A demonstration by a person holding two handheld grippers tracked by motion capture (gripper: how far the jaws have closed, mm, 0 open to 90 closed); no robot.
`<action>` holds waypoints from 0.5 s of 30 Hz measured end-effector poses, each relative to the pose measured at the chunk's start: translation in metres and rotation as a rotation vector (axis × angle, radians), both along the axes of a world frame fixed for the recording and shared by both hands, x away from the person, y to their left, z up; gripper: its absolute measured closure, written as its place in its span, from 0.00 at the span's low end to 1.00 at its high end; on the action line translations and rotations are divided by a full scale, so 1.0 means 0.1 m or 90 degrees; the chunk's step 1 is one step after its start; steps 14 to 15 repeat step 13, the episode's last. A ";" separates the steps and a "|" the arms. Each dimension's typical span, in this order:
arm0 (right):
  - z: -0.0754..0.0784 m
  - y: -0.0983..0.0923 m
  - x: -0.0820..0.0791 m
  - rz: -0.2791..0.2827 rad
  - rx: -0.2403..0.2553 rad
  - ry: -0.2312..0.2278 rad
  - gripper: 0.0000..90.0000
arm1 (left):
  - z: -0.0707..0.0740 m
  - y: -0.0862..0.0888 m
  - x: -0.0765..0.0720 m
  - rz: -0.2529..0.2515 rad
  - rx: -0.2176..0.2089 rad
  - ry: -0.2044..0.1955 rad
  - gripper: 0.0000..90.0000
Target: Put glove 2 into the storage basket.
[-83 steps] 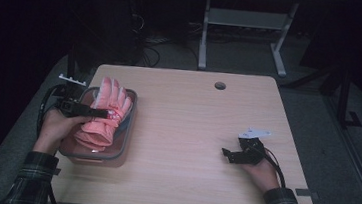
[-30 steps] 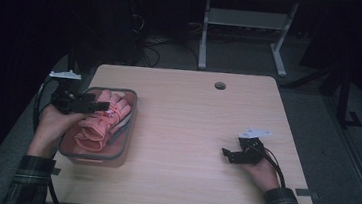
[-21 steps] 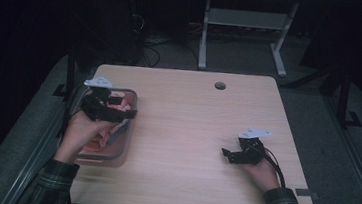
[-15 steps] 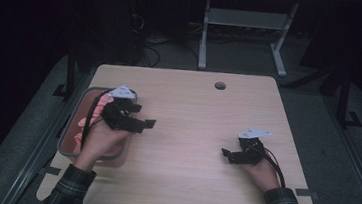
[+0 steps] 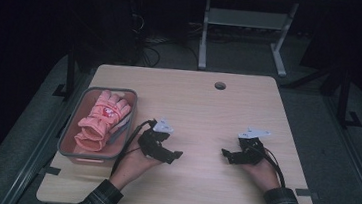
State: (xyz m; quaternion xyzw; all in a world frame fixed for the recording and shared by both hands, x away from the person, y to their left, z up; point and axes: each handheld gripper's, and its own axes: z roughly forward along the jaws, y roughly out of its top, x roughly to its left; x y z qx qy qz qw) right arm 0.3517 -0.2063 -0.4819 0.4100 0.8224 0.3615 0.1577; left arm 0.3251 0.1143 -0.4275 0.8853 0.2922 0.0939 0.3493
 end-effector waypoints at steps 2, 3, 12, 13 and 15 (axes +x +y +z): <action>0.00 0.00 0.00 0.001 0.000 0.000 0.17 | -0.10 -0.05 -0.01 -0.006 0.020 -0.002 0.21; 0.00 0.00 0.00 0.001 0.000 0.000 0.17 | -0.15 -0.08 -0.02 -0.007 0.024 -0.001 0.21; 0.00 0.00 0.00 0.003 0.001 0.000 0.17 | -0.38 -0.15 -0.02 -0.019 0.052 0.004 0.20; 0.00 0.00 0.00 0.003 0.001 0.000 0.17 | -0.39 -0.14 -0.02 -0.019 0.050 0.006 0.19; 0.00 0.00 0.00 0.003 0.001 0.000 0.17 | -0.39 -0.14 -0.02 -0.019 0.050 0.006 0.19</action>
